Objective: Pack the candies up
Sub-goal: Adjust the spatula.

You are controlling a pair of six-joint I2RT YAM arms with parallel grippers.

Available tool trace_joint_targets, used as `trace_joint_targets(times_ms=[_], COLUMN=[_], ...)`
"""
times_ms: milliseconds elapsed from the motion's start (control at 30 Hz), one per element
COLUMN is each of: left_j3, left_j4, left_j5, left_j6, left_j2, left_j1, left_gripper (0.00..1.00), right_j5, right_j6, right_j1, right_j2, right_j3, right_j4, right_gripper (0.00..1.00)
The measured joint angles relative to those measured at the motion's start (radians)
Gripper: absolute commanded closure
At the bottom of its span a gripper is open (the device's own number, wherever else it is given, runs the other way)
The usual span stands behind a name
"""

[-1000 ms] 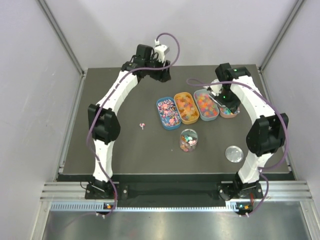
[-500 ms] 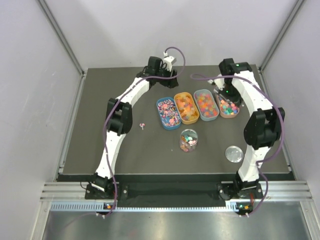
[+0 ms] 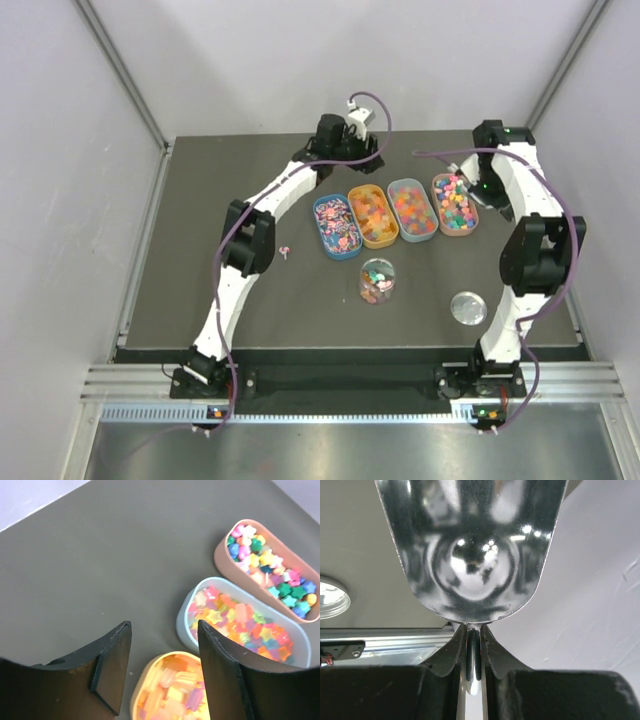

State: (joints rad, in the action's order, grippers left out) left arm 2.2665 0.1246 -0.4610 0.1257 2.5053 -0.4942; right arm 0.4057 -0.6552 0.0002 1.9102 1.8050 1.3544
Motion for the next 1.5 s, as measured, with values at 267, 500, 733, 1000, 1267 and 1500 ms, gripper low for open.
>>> trace_joint_targets(times_ms=[267, 500, 733, 1000, 1267, 1500], left_j3=[-0.146, -0.374, -0.412, -0.412, -0.412, -0.412], left_j4=[0.014, -0.064, -0.106, -0.044, -0.021, -0.004], left_j5=[0.048, -0.102, -0.208, -0.212, -0.212, -0.209], left_j6=[0.073, 0.363, 0.478, 0.409, 0.359, 0.350], left_j2=[-0.180, -0.462, -0.547, -0.547, -0.524, -0.471], left_j1=[-0.058, -0.084, -0.082, -0.119, -0.166, -0.156], left_gripper=[0.37, 0.32, 0.30, 0.36, 0.52, 1.00], right_j5=[-0.229, -0.498, -0.607, -0.613, -0.607, -0.589], right_j6=[0.014, 0.026, -0.018, -0.034, -0.037, -0.033], right_j1=[-0.012, 0.008, 0.105, 0.158, 0.209, 0.228], right_j2=[-0.086, -0.307, -0.410, -0.407, -0.404, -0.406], right_j3=[0.089, 0.113, -0.074, -0.090, -0.074, -0.075], right_j4=[0.003, -0.002, 0.003, 0.018, 0.014, 0.019], right_gripper=[1.00, 1.00, 1.00, 1.00, 1.00, 1.00])
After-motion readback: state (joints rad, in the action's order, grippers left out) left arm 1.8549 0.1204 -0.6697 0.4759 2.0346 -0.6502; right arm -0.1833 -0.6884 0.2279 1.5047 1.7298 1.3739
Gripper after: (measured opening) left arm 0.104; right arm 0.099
